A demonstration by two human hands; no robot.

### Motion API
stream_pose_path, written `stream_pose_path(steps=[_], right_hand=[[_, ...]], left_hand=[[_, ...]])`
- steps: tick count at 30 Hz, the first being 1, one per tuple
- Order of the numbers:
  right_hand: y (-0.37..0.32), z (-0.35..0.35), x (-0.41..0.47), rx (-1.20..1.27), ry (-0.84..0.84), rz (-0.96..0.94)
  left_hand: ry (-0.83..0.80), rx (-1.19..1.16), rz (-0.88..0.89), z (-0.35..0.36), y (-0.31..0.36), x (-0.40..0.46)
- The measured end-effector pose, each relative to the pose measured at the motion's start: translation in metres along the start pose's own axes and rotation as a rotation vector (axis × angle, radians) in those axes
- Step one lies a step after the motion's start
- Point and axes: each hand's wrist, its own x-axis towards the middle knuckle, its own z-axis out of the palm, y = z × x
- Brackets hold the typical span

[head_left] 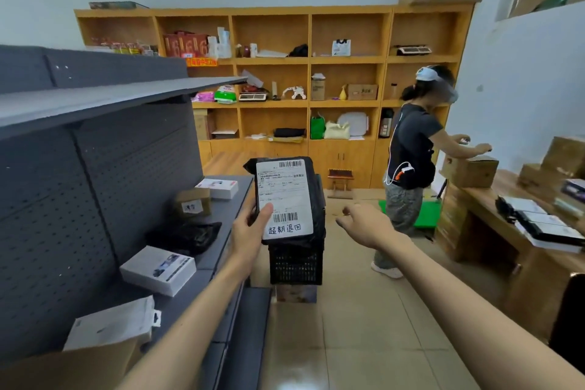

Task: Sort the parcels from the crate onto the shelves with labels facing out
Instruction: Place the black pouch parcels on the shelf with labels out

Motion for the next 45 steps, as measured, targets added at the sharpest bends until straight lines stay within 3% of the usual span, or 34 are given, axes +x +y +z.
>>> stream_pose_path(steps=[9, 25, 36, 45], right_hand=[[0.037, 0.053, 0.16, -0.019, -0.026, -0.013], [0.102, 0.094, 0.466, -0.066, -0.057, -0.093], [0.123, 0.149, 0.632, -0.089, -0.173, 0.002], [0.145, 0.182, 0.778, -0.095, -0.14, 0.081]], left_hand=[[0.001, 0.017, -0.052, 0.02, -0.084, 0.148], [0.027, 0.093, -0.059, 0.098, -0.168, 0.415], [-0.008, 0.048, -0.116, 0.105, -0.257, 0.58], [-0.052, 0.017, -0.16, 0.118, -0.324, 0.738]])
